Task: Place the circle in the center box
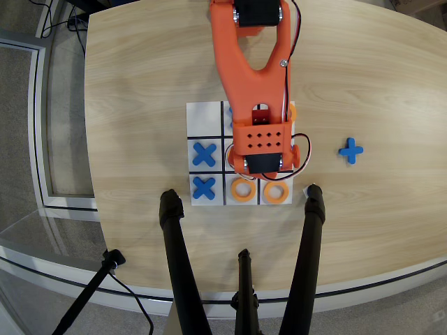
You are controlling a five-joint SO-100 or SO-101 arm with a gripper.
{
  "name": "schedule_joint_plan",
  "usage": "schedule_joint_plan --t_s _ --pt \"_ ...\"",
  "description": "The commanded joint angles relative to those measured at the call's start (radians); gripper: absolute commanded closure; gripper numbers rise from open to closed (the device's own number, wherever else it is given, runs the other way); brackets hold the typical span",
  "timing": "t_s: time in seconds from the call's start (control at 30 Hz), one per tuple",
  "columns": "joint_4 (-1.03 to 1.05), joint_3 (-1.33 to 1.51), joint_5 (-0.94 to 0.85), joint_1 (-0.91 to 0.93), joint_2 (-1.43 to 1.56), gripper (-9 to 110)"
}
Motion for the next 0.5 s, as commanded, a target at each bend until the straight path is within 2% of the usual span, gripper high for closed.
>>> schedule_joint_plan --t_s 0.0,0.47 --pt "0.005 -0.04 0.003 -0.002 0.011 101" --pt "0.057 -0.074 -0.003 0.014 0.04 91"
